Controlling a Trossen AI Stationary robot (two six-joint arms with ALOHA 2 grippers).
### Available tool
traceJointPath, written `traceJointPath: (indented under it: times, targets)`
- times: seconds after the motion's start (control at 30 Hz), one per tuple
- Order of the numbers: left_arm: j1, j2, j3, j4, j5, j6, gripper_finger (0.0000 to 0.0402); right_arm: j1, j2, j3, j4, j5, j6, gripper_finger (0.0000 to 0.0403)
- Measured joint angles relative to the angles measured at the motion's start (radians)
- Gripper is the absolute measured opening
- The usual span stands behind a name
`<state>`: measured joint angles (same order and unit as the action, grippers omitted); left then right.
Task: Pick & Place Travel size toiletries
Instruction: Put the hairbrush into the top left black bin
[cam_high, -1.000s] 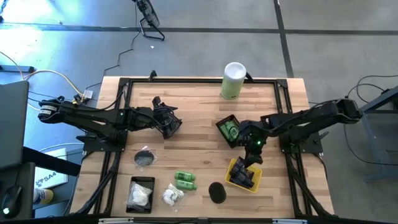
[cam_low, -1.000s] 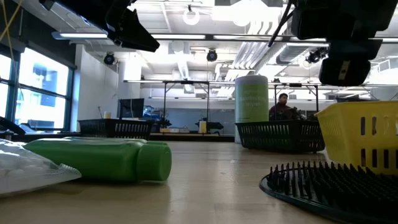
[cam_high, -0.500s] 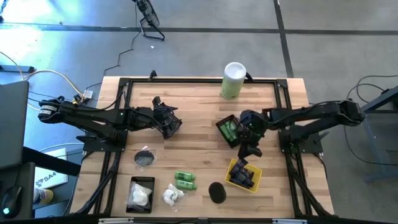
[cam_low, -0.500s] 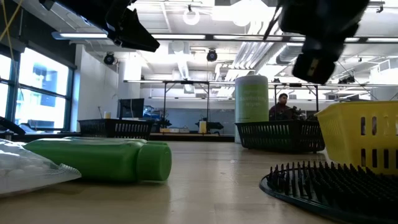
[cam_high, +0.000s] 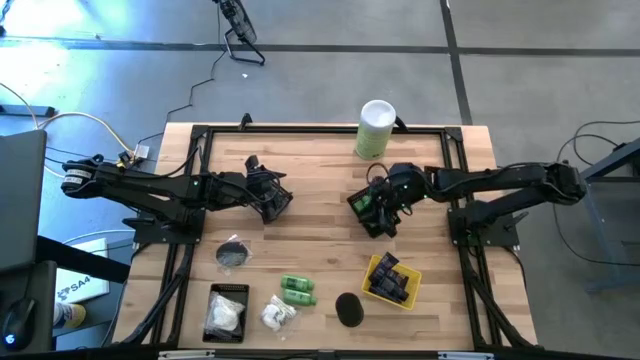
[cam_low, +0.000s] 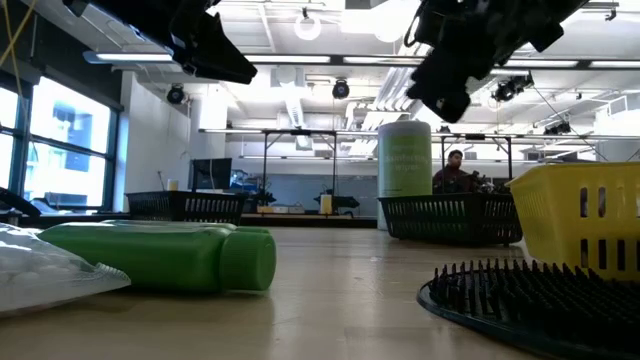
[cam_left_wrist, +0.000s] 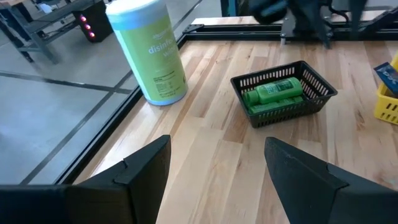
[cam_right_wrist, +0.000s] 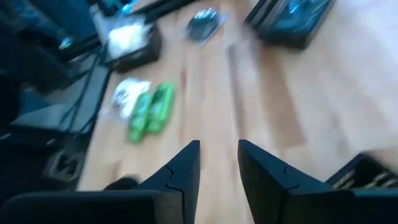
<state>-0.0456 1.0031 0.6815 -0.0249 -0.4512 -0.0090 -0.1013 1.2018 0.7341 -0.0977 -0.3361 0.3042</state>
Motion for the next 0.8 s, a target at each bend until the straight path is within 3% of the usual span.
traceJointPath:
  times: [0.37,0.8]
  targets:
    - [0.0,0.0,0.0,0.0,0.015,-0.024,0.0253,0.001,0.0,0.0,0.102,0.154,-0.047,0.01]
    - [0.0,0.0,0.0,0.001,0.017,-0.069,0.0253,0.001,0.0,0.0,0.11,0.153,-0.047,0.01]
